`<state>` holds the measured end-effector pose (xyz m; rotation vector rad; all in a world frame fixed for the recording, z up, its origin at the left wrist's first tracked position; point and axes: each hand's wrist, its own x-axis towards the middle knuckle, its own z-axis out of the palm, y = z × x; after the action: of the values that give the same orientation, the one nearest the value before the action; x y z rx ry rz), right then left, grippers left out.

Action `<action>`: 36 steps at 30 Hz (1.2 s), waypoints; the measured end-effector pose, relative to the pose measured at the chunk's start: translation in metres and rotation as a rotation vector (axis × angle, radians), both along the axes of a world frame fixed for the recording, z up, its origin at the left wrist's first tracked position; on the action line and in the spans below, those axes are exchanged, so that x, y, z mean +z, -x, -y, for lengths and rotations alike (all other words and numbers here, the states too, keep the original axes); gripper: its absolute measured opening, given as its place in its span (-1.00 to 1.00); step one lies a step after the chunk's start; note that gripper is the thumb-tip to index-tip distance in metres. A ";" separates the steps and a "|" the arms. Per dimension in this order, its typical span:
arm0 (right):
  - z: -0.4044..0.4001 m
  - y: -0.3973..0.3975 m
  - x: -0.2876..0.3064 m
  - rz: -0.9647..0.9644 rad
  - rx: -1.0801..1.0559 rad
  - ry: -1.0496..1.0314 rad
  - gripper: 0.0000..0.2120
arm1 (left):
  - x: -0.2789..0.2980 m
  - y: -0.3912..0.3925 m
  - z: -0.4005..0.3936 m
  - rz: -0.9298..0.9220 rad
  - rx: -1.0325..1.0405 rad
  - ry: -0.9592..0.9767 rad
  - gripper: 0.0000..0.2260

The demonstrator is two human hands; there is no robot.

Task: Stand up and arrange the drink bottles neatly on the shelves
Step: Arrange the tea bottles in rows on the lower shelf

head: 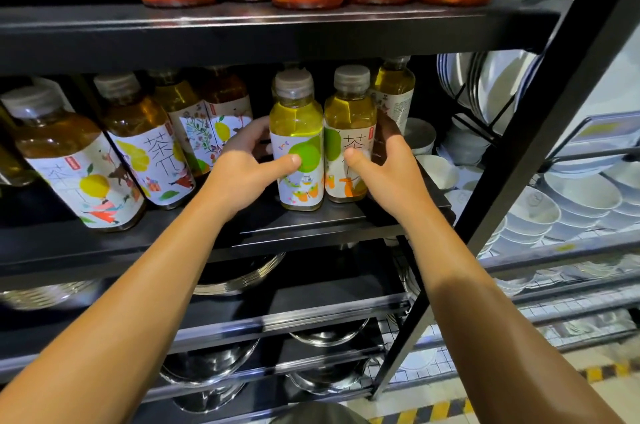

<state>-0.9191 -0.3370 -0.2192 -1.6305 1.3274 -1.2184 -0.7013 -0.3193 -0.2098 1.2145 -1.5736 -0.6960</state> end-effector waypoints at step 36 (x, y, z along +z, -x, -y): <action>0.007 -0.023 0.020 -0.069 -0.035 0.026 -0.52 | 0.007 0.017 0.014 0.004 0.301 -0.012 -0.55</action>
<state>-0.8958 -0.3444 -0.1988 -1.6878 1.3930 -1.2146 -0.7184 -0.3334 -0.2025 1.4244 -1.3525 -0.5079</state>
